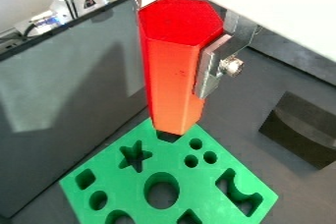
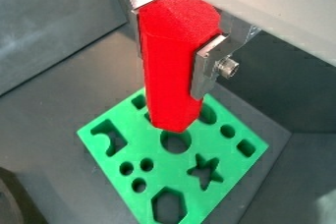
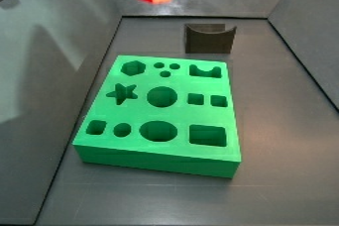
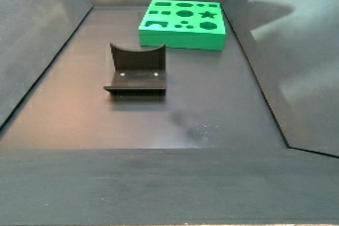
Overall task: Pick up the hexagon object. Move up. Move to above the board. Insert the hexagon object.
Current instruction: Insert the hexagon object.
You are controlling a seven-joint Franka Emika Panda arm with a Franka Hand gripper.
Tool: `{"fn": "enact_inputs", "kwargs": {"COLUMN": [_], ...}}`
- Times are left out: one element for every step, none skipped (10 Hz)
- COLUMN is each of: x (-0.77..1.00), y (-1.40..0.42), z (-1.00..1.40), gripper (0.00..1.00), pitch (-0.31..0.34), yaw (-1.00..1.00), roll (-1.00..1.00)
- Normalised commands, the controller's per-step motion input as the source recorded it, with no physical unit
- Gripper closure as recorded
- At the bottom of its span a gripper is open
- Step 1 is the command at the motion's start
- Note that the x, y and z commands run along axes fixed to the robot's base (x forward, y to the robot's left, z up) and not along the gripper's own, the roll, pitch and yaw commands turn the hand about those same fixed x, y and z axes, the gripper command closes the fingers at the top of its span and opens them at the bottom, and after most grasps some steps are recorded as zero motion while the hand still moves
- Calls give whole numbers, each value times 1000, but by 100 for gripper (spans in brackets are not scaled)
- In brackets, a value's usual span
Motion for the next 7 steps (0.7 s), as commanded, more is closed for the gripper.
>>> {"fn": "enact_inputs", "kwargs": {"x": [31,17,0,0,0,0,0], "y": [306,317,306,303,297,300,263], "z": [-457,-460,-449,-454,-469,-469,-446], "gripper": [100,100,100,100,100,100,100], "pitch": [0,0,0,0,0,0,-4], "yaw": [-66,-114,-223,-291,-283,-280,-240], "roll": [0,0,-16,-37,-29,-20,-3]}}
